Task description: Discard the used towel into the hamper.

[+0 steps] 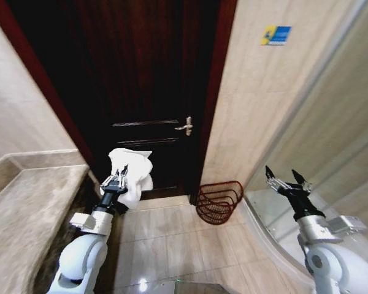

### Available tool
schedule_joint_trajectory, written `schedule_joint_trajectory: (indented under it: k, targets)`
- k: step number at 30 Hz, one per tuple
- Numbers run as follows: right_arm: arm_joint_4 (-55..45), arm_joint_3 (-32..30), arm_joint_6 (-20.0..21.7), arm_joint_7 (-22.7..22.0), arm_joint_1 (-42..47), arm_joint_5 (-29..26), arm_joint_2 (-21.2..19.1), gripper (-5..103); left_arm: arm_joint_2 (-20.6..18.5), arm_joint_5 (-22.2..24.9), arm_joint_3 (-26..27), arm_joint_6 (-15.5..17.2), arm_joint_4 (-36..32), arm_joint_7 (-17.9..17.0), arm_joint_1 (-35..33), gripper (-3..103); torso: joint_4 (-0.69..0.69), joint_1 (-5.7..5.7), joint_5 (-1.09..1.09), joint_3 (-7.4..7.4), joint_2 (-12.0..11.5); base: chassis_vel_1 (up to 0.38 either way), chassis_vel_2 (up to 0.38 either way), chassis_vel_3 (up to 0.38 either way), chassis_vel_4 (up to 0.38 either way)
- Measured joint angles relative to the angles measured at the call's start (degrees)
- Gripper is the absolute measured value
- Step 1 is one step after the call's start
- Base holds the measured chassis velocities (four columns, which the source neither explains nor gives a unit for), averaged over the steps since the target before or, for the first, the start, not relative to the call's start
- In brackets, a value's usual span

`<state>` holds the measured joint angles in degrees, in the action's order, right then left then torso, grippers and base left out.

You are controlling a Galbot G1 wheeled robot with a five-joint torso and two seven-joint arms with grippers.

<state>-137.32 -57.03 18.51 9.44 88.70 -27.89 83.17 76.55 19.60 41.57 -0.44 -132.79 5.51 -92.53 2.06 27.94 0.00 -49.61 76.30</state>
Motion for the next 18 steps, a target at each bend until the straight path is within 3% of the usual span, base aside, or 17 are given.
schedule_joint_trajectory:
  k: [10, 18]
  targets:
    - [-0.7, 0.2, 0.0, -0.5, 0.5, 1.1, 0.4, 100, 0.0, 0.7, -0.2, -1.4, 1.4, 1.1, 1.9, 7, -0.03, 0.0, 0.01, 0.0, 0.0, -0.116, -0.118, -0.11, -0.1]
    - [-1.9, -0.1, 1.6, -1.2, 0.2, 1.4, -0.4, 100, 0.2, 1.7, -0.2, -1.7, 1.7, 1.6, 2.0, 7, 0.03, 0.0, 0.0, 0.0, 0.0, -0.009, -0.006, -0.007, -0.005]
